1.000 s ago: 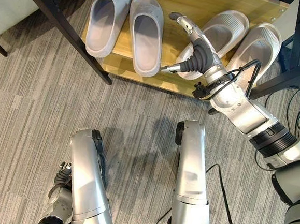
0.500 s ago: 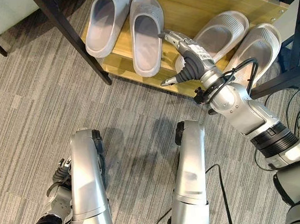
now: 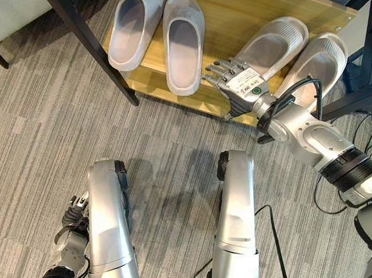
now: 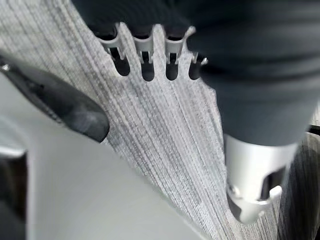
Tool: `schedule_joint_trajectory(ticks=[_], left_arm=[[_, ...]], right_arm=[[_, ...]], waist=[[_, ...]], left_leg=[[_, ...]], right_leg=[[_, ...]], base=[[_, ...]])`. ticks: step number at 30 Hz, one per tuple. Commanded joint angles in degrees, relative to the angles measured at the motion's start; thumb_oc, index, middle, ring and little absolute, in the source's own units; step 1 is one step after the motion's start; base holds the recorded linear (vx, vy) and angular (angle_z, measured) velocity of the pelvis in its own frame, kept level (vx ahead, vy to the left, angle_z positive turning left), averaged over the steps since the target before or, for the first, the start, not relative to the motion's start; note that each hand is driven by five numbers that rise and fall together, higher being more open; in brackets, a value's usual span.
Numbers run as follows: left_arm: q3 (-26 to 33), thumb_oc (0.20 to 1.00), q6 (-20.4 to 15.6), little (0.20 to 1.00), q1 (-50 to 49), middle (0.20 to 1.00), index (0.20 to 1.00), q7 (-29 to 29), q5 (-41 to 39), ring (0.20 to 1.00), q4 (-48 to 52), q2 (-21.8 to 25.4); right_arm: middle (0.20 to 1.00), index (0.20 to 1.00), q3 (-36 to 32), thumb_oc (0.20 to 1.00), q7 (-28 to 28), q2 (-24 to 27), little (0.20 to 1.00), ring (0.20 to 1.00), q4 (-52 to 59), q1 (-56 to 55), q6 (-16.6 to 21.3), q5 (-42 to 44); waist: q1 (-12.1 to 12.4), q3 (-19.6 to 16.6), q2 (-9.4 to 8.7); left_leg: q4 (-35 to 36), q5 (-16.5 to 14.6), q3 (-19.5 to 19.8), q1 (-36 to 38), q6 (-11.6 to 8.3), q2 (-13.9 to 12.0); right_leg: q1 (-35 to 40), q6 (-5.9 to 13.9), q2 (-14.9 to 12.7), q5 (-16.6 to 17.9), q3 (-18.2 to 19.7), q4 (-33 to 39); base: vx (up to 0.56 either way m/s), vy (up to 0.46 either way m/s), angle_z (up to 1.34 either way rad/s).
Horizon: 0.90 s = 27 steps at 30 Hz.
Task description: Arrange the slippers neatly on the shoe rack.
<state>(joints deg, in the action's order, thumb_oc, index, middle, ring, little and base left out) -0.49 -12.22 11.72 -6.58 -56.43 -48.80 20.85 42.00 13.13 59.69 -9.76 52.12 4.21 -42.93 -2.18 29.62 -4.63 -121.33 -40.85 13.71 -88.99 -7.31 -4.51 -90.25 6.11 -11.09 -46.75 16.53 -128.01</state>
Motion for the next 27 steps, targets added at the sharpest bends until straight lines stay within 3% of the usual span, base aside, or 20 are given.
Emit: schedule_joint_trajectory(ticks=[1, 9, 27], left_arm=[[1.53, 1.0, -3.44, 1.0, 0.06, 1.0, 1.0, -0.21, 2.9, 1.0, -1.75, -0.63], [0.18, 1.0, -5.05, 1.0, 0.32, 1.0, 1.0, -2.37, 4.02, 1.0, -1.25, -0.55], [-1.98, 1.0, -6.48, 1.0, -0.87, 1.0, 1.0, -3.94, 4.11, 1.0, -1.03, -0.79]], right_arm=[[1.0, 1.0, 0.58, 1.0, 5.53, 3.97, 1.0, 1.0, 3.69, 4.96, -1.27, -5.84], [1.0, 1.0, 0.53, 1.0, 11.14, 1.43, 1.0, 1.0, 0.23, 4.87, -7.07, -14.57], [1.0, 1.0, 2.52, 1.0, 13.81, -6.06, 1.0, 1.0, -2.01, 8.39, -8.25, -13.68]], waist=[[2.37, 0.17, 0.24], [2.57, 0.17, 0.41], [3.84, 0.17, 0.68]], left_leg=[[-6.4, -4.67, 0.68, -0.97, 4.83, -0.24], [-6.36, -4.66, 0.74, -0.97, 4.91, -0.05], [-7.34, -5.05, 0.66, -0.97, 4.84, 0.53]], right_leg=[[0.29, -9.46, 1.3, 0.18, 2.6, -4.62], [0.29, -9.51, 1.65, 0.31, 2.47, -4.77], [0.29, -9.55, 1.84, 0.41, 2.46, -5.62]], base=[[0.0, 0.0, 0.0], [0.0, 0.0, 0.0], [0.0, 0.0, 0.0]])
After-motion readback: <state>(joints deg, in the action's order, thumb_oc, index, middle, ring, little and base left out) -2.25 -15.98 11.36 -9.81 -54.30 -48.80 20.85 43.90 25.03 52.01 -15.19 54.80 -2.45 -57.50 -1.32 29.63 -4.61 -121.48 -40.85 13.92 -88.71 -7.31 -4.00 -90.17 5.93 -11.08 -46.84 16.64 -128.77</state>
